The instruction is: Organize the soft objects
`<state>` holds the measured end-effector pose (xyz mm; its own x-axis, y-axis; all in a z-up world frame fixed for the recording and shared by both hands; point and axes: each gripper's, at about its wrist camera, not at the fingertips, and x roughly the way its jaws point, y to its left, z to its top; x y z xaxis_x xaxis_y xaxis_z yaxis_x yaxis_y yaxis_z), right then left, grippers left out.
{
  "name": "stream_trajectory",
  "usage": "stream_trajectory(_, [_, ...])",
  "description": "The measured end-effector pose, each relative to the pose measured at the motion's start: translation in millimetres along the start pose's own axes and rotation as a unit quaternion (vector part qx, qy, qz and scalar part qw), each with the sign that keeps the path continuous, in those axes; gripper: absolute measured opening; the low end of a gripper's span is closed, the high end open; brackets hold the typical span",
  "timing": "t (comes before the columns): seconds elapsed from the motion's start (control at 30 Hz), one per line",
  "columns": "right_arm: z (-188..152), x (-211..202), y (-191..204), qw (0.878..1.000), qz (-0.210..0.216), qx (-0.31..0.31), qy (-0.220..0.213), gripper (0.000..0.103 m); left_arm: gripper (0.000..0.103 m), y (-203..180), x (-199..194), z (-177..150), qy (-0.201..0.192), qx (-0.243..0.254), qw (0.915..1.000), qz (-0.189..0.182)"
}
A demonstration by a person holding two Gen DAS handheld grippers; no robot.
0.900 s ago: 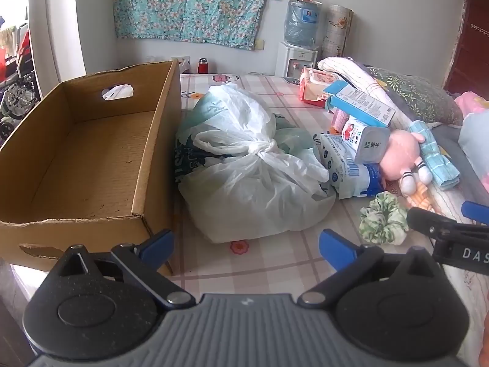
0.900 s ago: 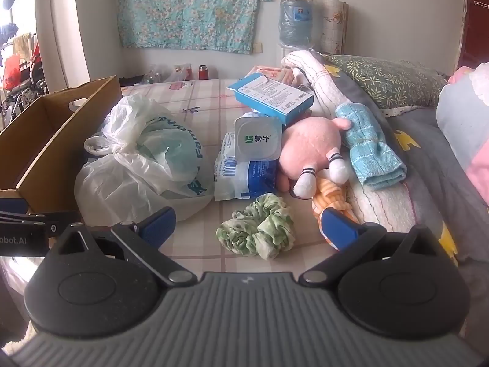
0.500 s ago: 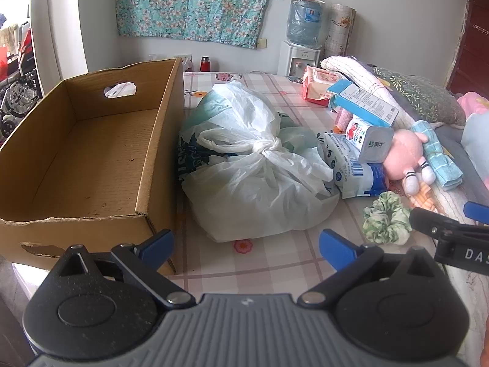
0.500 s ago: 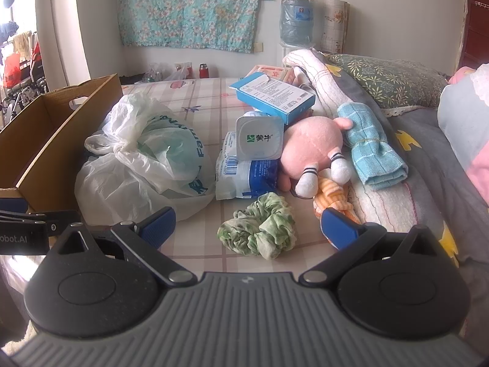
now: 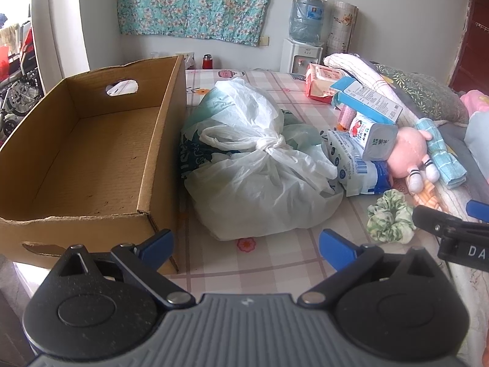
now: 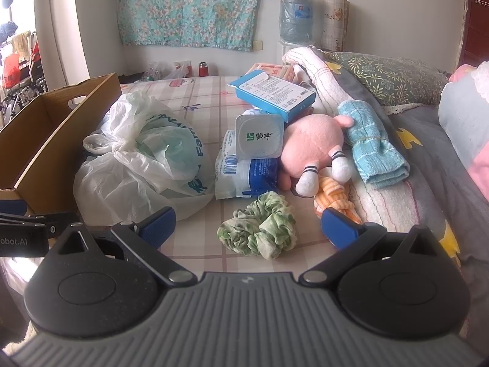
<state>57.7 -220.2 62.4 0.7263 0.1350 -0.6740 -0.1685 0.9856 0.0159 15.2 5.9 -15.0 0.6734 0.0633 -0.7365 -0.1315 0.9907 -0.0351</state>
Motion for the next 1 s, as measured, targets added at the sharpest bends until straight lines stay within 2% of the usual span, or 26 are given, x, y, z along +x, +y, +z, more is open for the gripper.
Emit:
stream_trajectory(0.67, [-0.2,4.8,3.6,1.0,0.002,-0.002,0.005,0.102,0.102,0.5,2.2,1.0,0.009,0.0,0.9999,0.006])
stream_trajectory(0.83, [-2.0,6.0,-2.5,1.0,0.001,0.004,0.006,0.102,0.102,-5.5,1.4,3.7,0.003,0.021,0.9996,-0.017])
stream_trajectory(0.93, [-2.4,6.2,-16.6,0.999,0.011,0.031,0.006,0.102,0.103,-11.1,3.4,13.0,0.002,0.043,0.9984,-0.037])
stream_trajectory(1.0, [1.5,5.7,-28.4,0.999,0.021,0.049,-0.011,0.102,0.103,-14.4,5.2,22.7,0.001,0.053,0.9972,-0.053])
